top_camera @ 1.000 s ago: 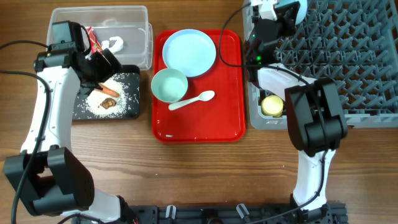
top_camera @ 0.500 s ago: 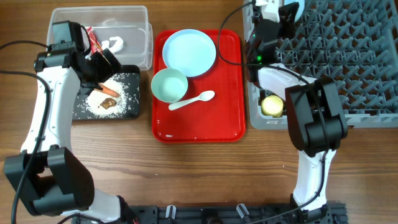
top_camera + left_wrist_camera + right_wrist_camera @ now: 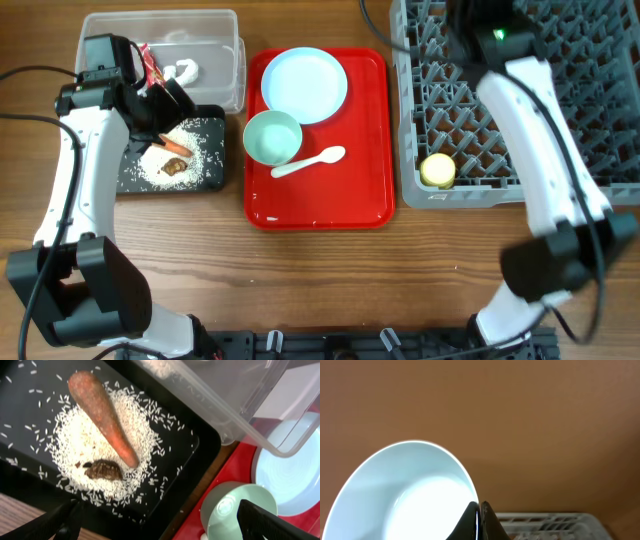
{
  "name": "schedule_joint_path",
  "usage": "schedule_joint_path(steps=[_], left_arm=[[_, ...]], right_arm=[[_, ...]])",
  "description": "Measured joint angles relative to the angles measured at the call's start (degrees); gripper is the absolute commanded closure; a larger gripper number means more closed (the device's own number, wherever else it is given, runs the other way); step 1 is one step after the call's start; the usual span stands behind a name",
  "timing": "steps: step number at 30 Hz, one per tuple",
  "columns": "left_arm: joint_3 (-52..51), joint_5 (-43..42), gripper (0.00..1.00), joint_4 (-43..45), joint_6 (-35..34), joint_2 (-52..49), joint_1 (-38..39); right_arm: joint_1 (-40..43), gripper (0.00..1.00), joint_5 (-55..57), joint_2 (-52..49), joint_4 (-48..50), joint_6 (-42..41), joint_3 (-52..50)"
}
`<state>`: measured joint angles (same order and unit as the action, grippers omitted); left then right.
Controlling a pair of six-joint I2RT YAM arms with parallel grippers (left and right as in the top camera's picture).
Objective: Sort waste into correct bins and load items into the dishwasher rack
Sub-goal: 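Place blue bowl in back of dish rack with right gripper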
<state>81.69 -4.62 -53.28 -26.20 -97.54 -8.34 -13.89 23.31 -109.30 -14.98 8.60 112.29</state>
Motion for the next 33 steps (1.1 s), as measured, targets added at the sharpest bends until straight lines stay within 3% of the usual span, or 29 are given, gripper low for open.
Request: schedule_joint_path(steps=[6, 10, 14, 28, 33], left_arm=[[0.0, 0.0, 0.00, 0.2, 0.0, 0.0, 0.0], [0.0, 0.0, 0.00, 0.1, 0.0, 0.0, 0.0], [0.0, 0.0, 0.00, 0.1, 0.0, 0.0, 0.0], [0.0, 0.0, 0.00, 0.1, 0.0, 0.0, 0.0], [0.0, 0.0, 0.00, 0.1, 0.0, 0.0, 0.0]], right_arm=[[0.3, 0.96, 18.1, -17.6, 6.4, 18.1, 2.2], [0.3, 0.96, 24.4, -23.3, 16.6, 30.0, 2.2], [0.5, 0.96, 28.9, -26.4, 17.6, 37.9, 2.2], [1.4, 0.96, 35.5, -27.5, 20.2, 49.9, 2.2], [0.7, 0.96, 35.7, -27.5, 15.8, 51.1, 2.6]])
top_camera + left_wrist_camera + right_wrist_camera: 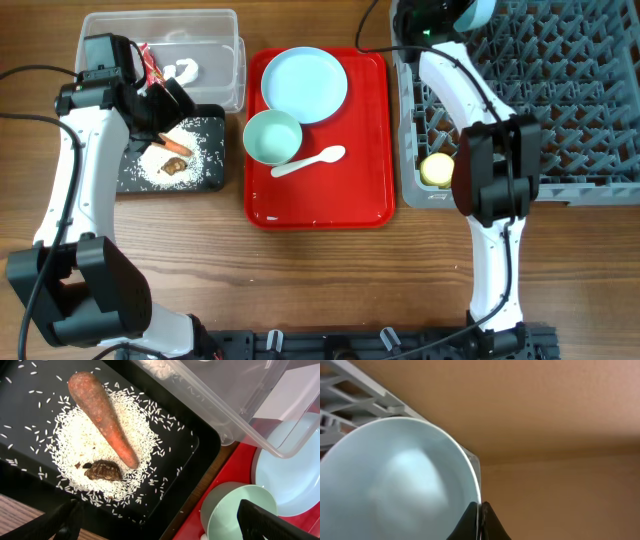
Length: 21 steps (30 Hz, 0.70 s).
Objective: Sort waste into correct bins and load items into the dishwasher rack
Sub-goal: 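Place blue bowl in back of dish rack with right gripper, then grasp green bowl rim with right gripper and lift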
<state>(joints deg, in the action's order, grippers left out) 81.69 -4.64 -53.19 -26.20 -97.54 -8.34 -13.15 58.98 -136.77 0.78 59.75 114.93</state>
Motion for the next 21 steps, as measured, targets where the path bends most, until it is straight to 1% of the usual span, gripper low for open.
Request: schedule_joint_path(steps=[4, 7, 9, 10, 11, 12, 13, 14, 15, 19, 21], left_arm=[[0.0, 0.0, 0.00, 0.0, 0.0, 0.0, 0.0], [0.0, 0.0, 0.00, 0.0, 0.0, 0.0, 0.0], [0.0, 0.0, 0.00, 0.0, 0.0, 0.0, 0.0], [0.0, 0.0, 0.00, 0.0, 0.0, 0.0, 0.0], [0.0, 0.0, 0.00, 0.0, 0.0, 0.0, 0.0], [0.0, 0.0, 0.00, 0.0, 0.0, 0.0, 0.0], [0.0, 0.0, 0.00, 0.0, 0.0, 0.0, 0.0], [0.0, 0.0, 0.00, 0.0, 0.0, 0.0, 0.0], [0.0, 0.0, 0.00, 0.0, 0.0, 0.0, 0.0], [0.0, 0.0, 0.00, 0.0, 0.0, 0.0, 0.0], [0.0, 0.0, 0.00, 0.0, 0.0, 0.0, 0.0]], right_arm=[[-3.7, 0.96, -0.9, 0.0, -1.5, 0.2, 0.1], [-5.9, 0.96, -4.5, 0.0, -5.6, 0.2, 0.1], [-6.4, 0.92, -6.4, 0.0, -7.9, 0.2, 0.1], [-6.6, 0.74, -6.9, 0.0, -8.5, -0.1, 0.1], [-6.7, 0.42, -7.5, 0.0, -8.9, -0.3, 0.1], [-6.9, 0.18, -7.8, 0.0, -9.3, -0.5, 0.1], [-7.2, 0.09, -8.0, -0.1, -9.4, -1.4, 0.0], [-8.0, 0.03, -8.1, -0.1, -9.4, -2.7, 0.0], [-8.9, 0.01, -8.2, -0.1, -9.4, -3.8, 0.0], [-14.1, 0.00, -8.9, -0.1, -11.4, -10.7, 0.0], [-15.4, 0.00, -11.7, 0.6, -17.6, -15.5, -0.1]])
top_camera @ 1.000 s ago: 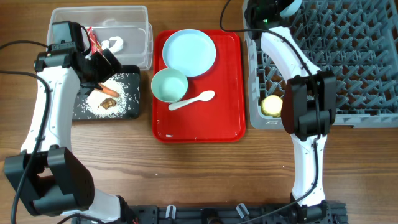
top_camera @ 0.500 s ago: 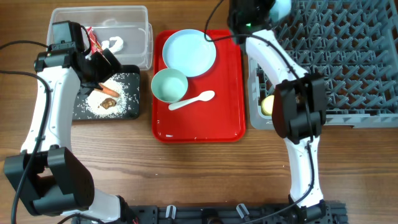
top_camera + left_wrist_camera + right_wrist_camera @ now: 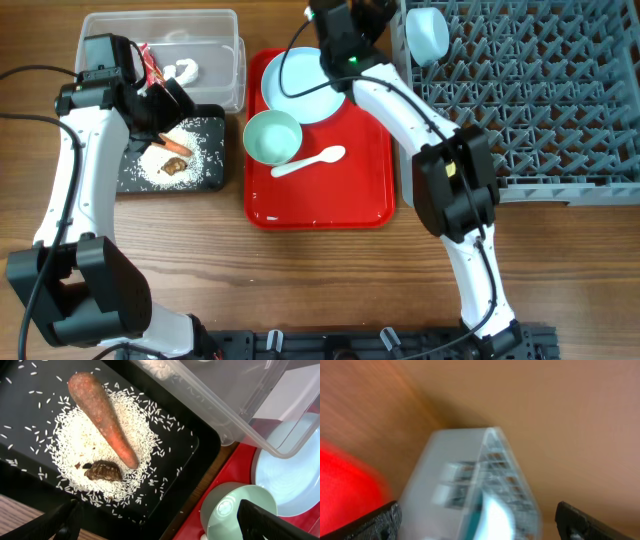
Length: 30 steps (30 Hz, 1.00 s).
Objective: Sort waste into correct bins and load items into the dishwasher rack
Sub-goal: 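Grasp green bowl rim with right gripper and lift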
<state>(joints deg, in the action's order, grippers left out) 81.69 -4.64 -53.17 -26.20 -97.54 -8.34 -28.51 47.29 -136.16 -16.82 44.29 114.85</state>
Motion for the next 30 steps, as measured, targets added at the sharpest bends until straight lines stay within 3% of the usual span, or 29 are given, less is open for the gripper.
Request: schedule_joint_path(steps=[2, 4, 5, 6, 7, 8, 12, 16, 19, 22, 24, 27, 30], left_arm=[[0.0, 0.0, 0.00, 0.0, 0.0, 0.0, 0.0], [0.0, 0.0, 0.00, -0.2, 0.0, 0.0, 0.0], [0.0, 0.0, 0.00, -0.1, 0.0, 0.0, 0.0], [0.0, 0.0, 0.00, 0.0, 0.0, 0.0, 0.0], [0.0, 0.0, 0.00, 0.0, 0.0, 0.0, 0.0], [0.0, 0.0, 0.00, 0.0, 0.0, 0.0, 0.0], [0.0, 0.0, 0.00, 0.0, 0.0, 0.0, 0.0], [0.0, 0.0, 0.00, 0.0, 0.0, 0.0, 0.0], [0.0, 0.0, 0.00, 0.0, 0.0, 0.0, 0.0], [0.0, 0.0, 0.00, 0.0, 0.0, 0.0, 0.0], [0.0, 0.0, 0.00, 0.0, 0.0, 0.0, 0.0], [0.0, 0.0, 0.00, 0.0, 0.0, 0.0, 0.0], [0.0, 0.0, 0.00, 0.0, 0.0, 0.0, 0.0]], right_arm=[[-1.0, 0.00, -10.8, 4.0, -15.1, -10.3, -0.3], [-0.9, 0.02, -30.0, 9.0, -27.8, -20.5, -0.2], [-0.9, 0.27, -39.8, 10.7, -31.0, -25.1, -0.2], [-0.9, 0.42, -48.7, 11.5, -33.0, -29.3, -0.2], [-1.0, 0.52, -53.7, 11.6, -33.4, -32.6, -0.2], [-1.1, 0.52, -61.5, 11.5, -33.6, -40.6, -0.9], [-1.3, 0.52, -63.8, 11.5, -32.3, -62.7, -8.7], [-2.8, 0.50, -63.8, 11.5, -26.7, -72.6, -18.4], [-4.5, 0.48, -63.8, 11.5, -24.8, -74.5, -19.0], [-4.7, 0.61, -63.7, 11.5, -23.6, -75.6, -19.0], [-4.7, 0.80, -63.3, 11.4, -23.5, -77.6, -19.1], [-4.7, 0.94, -63.1, 10.1, -23.4, -78.6, -19.2], [-4.7, 0.96, -62.4, 10.0, -23.2, -79.6, -19.2]])
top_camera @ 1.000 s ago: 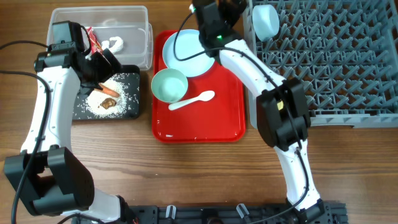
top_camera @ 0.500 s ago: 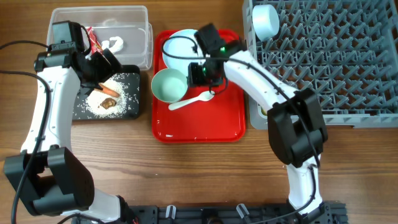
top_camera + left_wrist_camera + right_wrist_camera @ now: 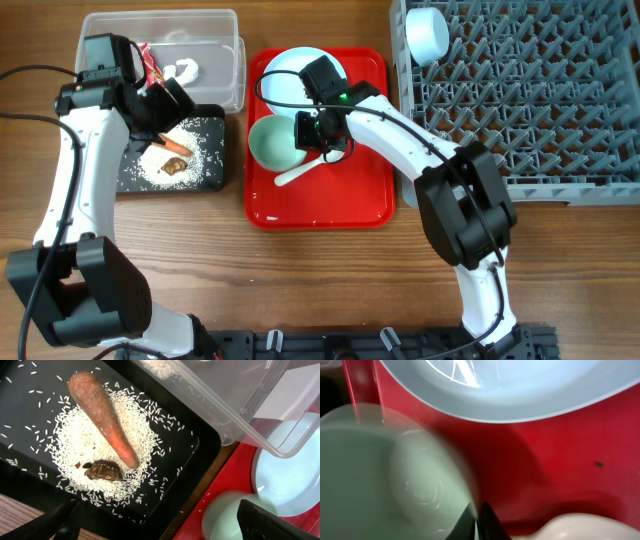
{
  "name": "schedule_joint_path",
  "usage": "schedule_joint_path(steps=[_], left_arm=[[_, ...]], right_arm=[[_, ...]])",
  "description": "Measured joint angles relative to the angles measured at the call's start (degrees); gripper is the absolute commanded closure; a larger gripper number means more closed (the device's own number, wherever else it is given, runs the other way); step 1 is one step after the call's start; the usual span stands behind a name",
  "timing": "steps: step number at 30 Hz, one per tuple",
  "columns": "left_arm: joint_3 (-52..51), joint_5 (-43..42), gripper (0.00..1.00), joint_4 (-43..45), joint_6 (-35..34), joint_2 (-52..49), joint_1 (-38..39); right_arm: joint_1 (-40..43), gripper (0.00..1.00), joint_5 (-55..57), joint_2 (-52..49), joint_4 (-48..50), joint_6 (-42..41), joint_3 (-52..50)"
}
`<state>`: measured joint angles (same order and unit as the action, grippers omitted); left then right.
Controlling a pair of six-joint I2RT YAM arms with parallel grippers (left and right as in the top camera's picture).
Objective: Sort waste into correct bins and load items into the dishwasher rack
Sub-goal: 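Grasp green bowl rim with right gripper and lift, then place green bowl in dish rack with right gripper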
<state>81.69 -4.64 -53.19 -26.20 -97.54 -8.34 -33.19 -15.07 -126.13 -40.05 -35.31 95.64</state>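
Observation:
On the red tray (image 3: 350,200), my right gripper (image 3: 318,137) is shut on the right rim of the green bowl (image 3: 270,145); the right wrist view shows the blurred bowl (image 3: 380,475) pinched between the fingertips. A pale blue plate (image 3: 290,72) lies just behind it and a white spoon (image 3: 300,172) just in front. A pale blue bowl (image 3: 427,32) stands in the far left corner of the grey dishwasher rack (image 3: 520,100). My left gripper (image 3: 160,525) hangs open over the black tray (image 3: 30,390), which holds a carrot (image 3: 102,417), rice and a brown lump (image 3: 102,470).
A clear plastic bin (image 3: 215,30) with wrappers sits behind the black tray, its corner overhanging it in the left wrist view. The right arm stretches across the rack's front left corner. Bare wooden table lies in front of the trays.
My right gripper was open up by the rack's far left corner. It is now down on the red tray, shut on the green bowl's rim. The left arm has not moved.
My right gripper held the pale blue bowl over the rack, then at the rack's far left corner. Then the bowl stood in that corner and the gripper was open beside it. Now it grips the green bowl. The left gripper stayed open over the black tray throughout.

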Motion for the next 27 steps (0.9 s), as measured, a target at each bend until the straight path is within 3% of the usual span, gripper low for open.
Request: schedule_joint_path(steps=[6, 9, 13, 17, 18, 20, 24, 27], left_arm=[[0.0, 0.0, 0.00, 0.0, 0.0, 0.0, 0.0], [0.0, 0.0, 0.00, 0.0, 0.0, 0.0, 0.0], [0.0, 0.0, 0.00, 0.0, 0.0, 0.0, 0.0], [0.0, 0.0, 0.00, 0.0, 0.0, 0.0, 0.0], [0.0, 0.0, 0.00, 0.0, 0.0, 0.0, 0.0], [0.0, 0.0, 0.00, 0.0, 0.0, 0.0, 0.0], [0.0, 0.0, 0.00, 0.0, 0.0, 0.0, 0.0], [0.0, 0.0, 0.00, 0.0, 0.0, 0.0, 0.0]], right_arm=[[1.0, 0.96, 0.5, 0.5, -0.3, 0.7, -0.1], [3.9, 0.96, 7.0, 8.2, -4.9, 3.0, -1.1], [7.8, 0.96, 36.5, 26.4, -16.3, 4.5, -0.8], [7.9, 0.96, 72.1, 29.3, -28.0, 6.7, -0.4], [8.0, 0.96, 76.3, 28.9, -26.6, 11.1, -0.5], [8.8, 0.96, 82.3, 26.8, -20.6, 31.7, -0.6], [9.7, 0.96, 84.9, 21.9, -14.5, 60.7, -0.6], [9.7, 0.96, 83.9, 19.0, -10.4, 66.3, -0.7]])
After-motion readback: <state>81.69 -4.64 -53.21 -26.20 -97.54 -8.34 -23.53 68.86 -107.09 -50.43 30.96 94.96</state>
